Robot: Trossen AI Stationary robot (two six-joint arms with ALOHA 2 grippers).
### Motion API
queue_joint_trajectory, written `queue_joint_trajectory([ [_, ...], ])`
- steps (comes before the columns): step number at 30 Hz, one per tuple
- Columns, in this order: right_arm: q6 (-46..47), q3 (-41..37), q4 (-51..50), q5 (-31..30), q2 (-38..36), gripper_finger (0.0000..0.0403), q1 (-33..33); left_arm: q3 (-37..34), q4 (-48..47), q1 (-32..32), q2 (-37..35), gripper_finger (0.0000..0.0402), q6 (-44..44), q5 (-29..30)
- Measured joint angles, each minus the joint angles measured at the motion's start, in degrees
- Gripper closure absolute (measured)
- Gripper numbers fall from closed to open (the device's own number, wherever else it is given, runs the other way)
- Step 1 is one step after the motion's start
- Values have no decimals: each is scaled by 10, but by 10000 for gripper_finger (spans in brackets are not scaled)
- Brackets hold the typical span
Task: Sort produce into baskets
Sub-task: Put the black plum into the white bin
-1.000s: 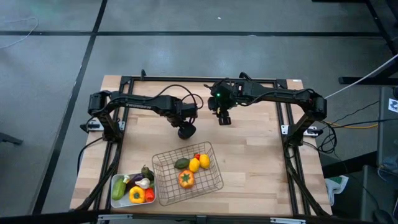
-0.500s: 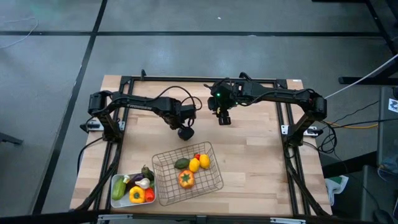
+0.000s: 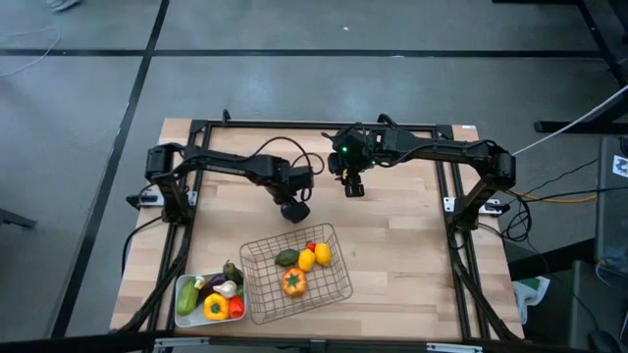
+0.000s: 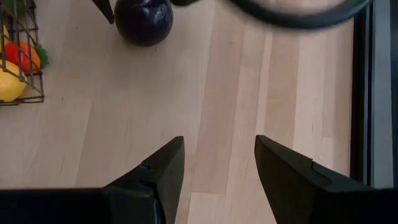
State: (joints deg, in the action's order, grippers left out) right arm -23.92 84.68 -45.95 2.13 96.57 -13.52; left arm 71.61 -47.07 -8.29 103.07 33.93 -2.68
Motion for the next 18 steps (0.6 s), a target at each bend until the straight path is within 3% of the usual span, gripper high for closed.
queue_joint_trajectory([
  [18, 0, 0, 0, 0, 0, 210, 0, 0, -4, 0, 27, 11, 15, 34],
])
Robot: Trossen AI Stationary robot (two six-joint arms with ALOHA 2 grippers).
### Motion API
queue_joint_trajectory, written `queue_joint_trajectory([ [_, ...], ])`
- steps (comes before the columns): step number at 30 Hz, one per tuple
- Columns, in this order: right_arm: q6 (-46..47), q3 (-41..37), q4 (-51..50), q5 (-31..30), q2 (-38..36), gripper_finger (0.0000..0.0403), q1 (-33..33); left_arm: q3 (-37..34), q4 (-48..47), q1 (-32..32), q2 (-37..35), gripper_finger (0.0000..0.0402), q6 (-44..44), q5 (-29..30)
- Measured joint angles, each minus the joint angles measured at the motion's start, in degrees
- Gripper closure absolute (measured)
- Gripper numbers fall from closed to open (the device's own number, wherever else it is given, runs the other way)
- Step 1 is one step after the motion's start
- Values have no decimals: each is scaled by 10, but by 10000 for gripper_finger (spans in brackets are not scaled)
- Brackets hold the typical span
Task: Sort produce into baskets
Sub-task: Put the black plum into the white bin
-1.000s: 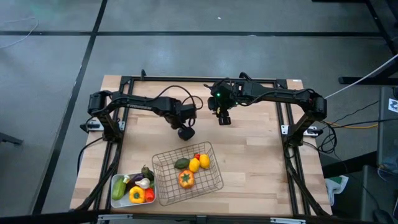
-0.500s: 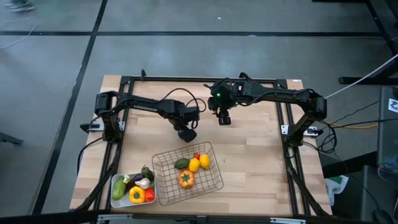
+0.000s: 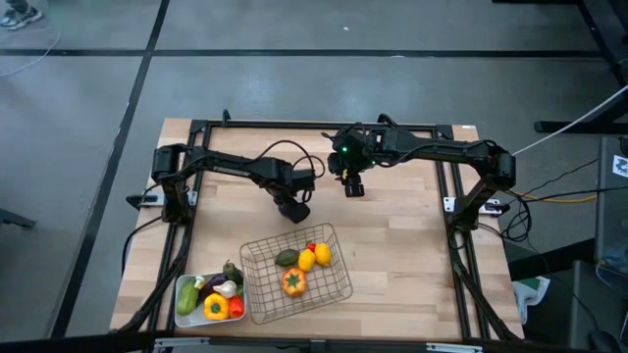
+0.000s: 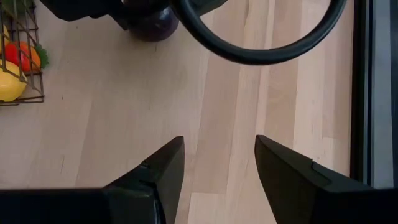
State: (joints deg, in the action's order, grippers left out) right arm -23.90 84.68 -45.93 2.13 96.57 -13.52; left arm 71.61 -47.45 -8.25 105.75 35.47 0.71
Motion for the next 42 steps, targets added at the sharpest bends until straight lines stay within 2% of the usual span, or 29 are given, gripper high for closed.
queue_joint_trajectory([
  [16, 0, 0, 0, 0, 0, 210, 0, 0, -2, 1, 9, 15, 15, 0],
  [24, 0, 0, 0, 0, 0, 210, 0, 0, 1, 1, 9, 95, 20, -2],
  [27, 0, 0, 0, 0, 0, 210, 0, 0, 3, 1, 9, 112, 21, -13],
  [36, 0, 0, 0, 0, 0, 210, 0, 0, -2, 0, -5, 110, 7, -18],
  [42, 0, 0, 0, 0, 0, 210, 0, 0, -22, 0, -54, 110, 7, -18],
])
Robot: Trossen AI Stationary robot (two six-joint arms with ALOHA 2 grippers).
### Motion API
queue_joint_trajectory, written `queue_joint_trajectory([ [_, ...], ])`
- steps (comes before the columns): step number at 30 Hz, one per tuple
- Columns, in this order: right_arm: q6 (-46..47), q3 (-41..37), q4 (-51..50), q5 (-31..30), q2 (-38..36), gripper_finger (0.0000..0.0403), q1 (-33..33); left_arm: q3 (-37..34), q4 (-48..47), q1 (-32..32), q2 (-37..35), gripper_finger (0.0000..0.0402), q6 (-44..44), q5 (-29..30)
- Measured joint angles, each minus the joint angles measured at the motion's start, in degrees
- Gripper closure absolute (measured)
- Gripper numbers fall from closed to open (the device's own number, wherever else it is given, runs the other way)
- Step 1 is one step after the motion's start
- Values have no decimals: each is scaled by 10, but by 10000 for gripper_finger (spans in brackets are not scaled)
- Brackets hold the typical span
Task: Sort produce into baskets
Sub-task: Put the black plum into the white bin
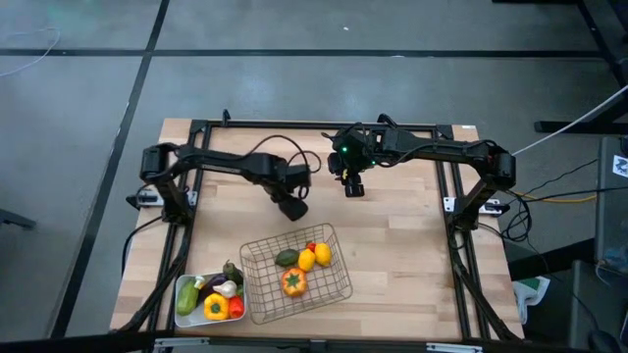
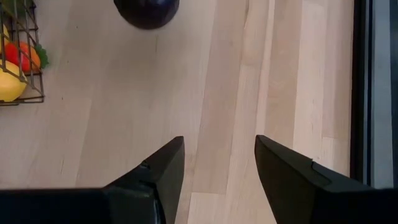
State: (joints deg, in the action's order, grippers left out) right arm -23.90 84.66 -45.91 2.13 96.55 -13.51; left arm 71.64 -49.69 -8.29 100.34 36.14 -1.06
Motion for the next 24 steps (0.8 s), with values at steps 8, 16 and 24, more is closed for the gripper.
queue_joint_trajectory([
  [8, 3, 5, -43, 0, -8, 210, 0, 0, -60, 0, -100, 110, 13, 3],
  [16, 17, 9, -66, 59, -120, 210, 0, 0, -176, 26, -214, 110, 60, -40],
  [24, 74, -115, 9, 65, -298, 210, 0, 0, -232, 139, -292, 110, 233, -58],
])
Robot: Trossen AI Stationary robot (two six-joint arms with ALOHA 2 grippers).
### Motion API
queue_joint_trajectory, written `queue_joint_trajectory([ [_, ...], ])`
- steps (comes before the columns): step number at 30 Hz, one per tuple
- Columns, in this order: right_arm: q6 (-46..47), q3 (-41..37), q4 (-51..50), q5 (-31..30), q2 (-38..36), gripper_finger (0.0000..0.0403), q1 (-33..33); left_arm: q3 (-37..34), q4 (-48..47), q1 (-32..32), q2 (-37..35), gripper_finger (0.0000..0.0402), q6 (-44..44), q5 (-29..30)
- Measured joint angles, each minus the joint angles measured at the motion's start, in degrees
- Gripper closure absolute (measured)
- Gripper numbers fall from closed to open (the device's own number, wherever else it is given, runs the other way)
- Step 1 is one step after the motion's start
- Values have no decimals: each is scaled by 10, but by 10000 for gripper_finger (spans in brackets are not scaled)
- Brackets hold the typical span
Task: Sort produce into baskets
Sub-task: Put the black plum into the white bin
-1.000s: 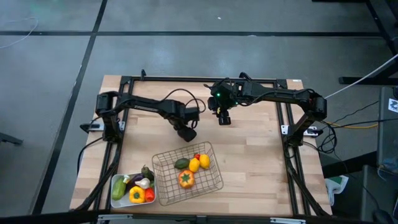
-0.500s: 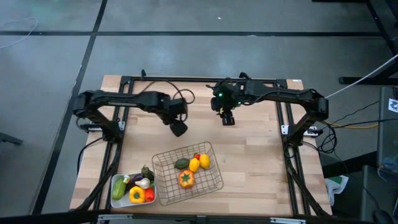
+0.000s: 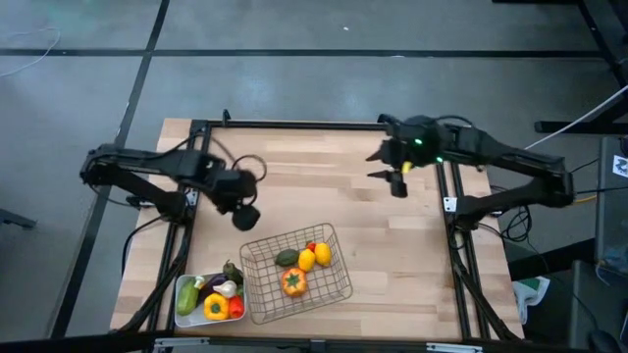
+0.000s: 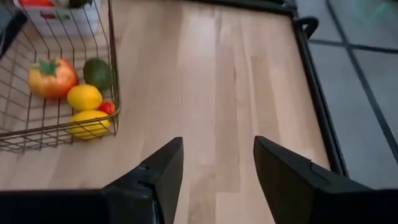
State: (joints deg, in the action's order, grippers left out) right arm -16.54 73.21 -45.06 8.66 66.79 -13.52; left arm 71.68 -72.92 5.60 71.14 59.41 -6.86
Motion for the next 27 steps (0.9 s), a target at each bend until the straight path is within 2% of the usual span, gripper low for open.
queue_joint_trajectory([
  [9, 103, -244, 152, -1, -227, 210, 0, 0, 8, 200, -8, 110, 274, -41],
  [17, 151, -366, 186, -7, -398, 210, 0, 0, 35, 357, -4, 110, 532, -44],
  [22, 178, -429, 184, -8, -502, 210, 0, 0, 34, 426, 16, 110, 636, -44],
  [27, 212, -502, 186, -36, -611, 210, 0, 0, 34, 453, 44, 110, 675, -43],
])
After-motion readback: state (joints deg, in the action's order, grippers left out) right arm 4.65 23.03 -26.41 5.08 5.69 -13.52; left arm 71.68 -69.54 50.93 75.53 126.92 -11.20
